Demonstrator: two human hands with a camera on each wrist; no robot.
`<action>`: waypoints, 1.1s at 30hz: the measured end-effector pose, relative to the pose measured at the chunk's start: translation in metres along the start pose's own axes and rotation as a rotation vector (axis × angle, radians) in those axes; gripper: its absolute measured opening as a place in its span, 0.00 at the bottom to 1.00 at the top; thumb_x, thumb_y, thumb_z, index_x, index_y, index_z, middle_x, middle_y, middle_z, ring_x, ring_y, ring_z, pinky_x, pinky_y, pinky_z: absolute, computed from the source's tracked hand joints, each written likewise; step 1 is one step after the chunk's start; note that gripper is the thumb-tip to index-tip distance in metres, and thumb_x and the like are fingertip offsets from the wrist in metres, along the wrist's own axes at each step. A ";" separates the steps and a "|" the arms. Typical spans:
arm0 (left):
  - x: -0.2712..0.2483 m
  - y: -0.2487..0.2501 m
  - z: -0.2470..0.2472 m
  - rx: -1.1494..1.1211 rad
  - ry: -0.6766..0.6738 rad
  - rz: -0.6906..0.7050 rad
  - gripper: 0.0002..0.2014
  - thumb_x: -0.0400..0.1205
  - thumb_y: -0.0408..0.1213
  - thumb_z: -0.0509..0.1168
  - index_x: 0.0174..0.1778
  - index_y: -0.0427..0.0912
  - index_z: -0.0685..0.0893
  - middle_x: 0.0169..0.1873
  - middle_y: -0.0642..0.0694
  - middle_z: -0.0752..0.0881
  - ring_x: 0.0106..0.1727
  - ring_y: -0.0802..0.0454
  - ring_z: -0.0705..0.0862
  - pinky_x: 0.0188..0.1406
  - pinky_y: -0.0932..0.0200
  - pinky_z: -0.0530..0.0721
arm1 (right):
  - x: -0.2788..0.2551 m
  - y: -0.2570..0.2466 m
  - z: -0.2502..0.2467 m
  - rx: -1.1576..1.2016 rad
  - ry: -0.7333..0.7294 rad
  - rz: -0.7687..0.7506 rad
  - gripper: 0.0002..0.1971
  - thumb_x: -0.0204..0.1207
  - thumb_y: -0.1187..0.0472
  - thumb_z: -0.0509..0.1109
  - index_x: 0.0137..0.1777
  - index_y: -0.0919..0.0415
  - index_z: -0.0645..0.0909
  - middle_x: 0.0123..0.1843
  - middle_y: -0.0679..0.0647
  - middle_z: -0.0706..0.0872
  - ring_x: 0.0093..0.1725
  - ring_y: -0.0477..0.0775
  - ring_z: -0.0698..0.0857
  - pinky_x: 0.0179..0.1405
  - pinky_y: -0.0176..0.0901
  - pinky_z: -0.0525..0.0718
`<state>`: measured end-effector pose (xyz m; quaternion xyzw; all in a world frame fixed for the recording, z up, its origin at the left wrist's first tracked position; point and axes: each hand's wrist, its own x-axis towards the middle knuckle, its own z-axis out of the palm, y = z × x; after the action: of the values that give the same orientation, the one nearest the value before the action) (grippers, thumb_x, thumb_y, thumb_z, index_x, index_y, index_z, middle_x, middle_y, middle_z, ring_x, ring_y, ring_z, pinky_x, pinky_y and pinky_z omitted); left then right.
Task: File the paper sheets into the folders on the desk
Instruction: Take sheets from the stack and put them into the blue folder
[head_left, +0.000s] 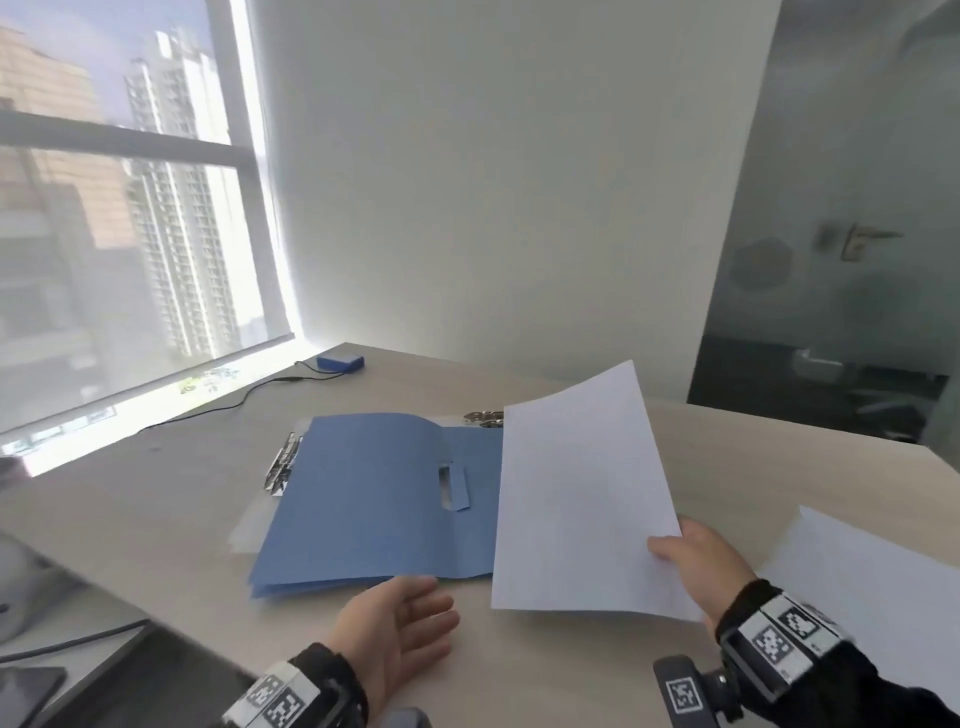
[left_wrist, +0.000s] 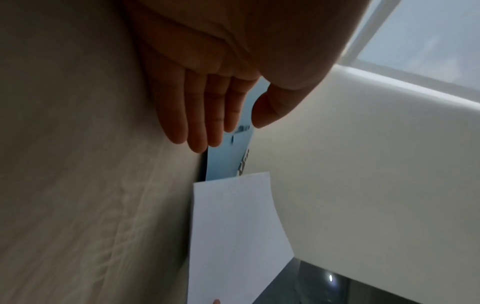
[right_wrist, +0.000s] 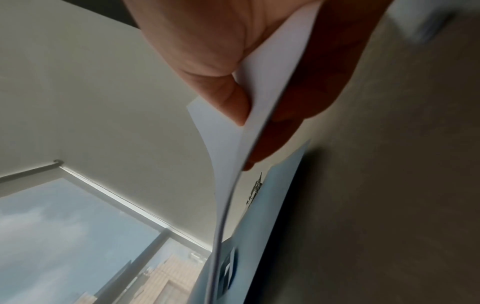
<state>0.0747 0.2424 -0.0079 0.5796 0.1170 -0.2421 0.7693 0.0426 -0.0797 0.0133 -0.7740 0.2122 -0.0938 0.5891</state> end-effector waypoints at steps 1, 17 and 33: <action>-0.001 0.001 -0.007 -0.015 0.022 -0.013 0.13 0.82 0.36 0.63 0.59 0.34 0.83 0.46 0.35 0.89 0.43 0.38 0.90 0.33 0.51 0.87 | 0.011 -0.005 0.005 -0.047 -0.009 0.002 0.11 0.80 0.72 0.63 0.54 0.63 0.86 0.45 0.56 0.92 0.47 0.62 0.89 0.49 0.50 0.84; 0.005 0.029 -0.032 -0.002 0.134 0.103 0.10 0.84 0.38 0.62 0.58 0.39 0.82 0.52 0.35 0.89 0.46 0.40 0.92 0.32 0.50 0.88 | 0.086 -0.037 0.073 -0.333 -0.120 0.045 0.10 0.77 0.74 0.66 0.56 0.73 0.84 0.49 0.67 0.87 0.50 0.66 0.86 0.52 0.49 0.80; 0.083 0.029 -0.008 0.167 0.125 0.267 0.23 0.62 0.46 0.71 0.53 0.46 0.86 0.50 0.41 0.92 0.54 0.36 0.89 0.60 0.30 0.84 | 0.046 -0.004 0.075 0.096 -0.114 0.181 0.10 0.79 0.75 0.64 0.49 0.63 0.84 0.49 0.65 0.90 0.52 0.69 0.88 0.55 0.60 0.87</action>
<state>0.1615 0.2363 -0.0244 0.6657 0.0661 -0.1102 0.7351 0.1142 -0.0335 -0.0090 -0.7266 0.2426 -0.0062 0.6428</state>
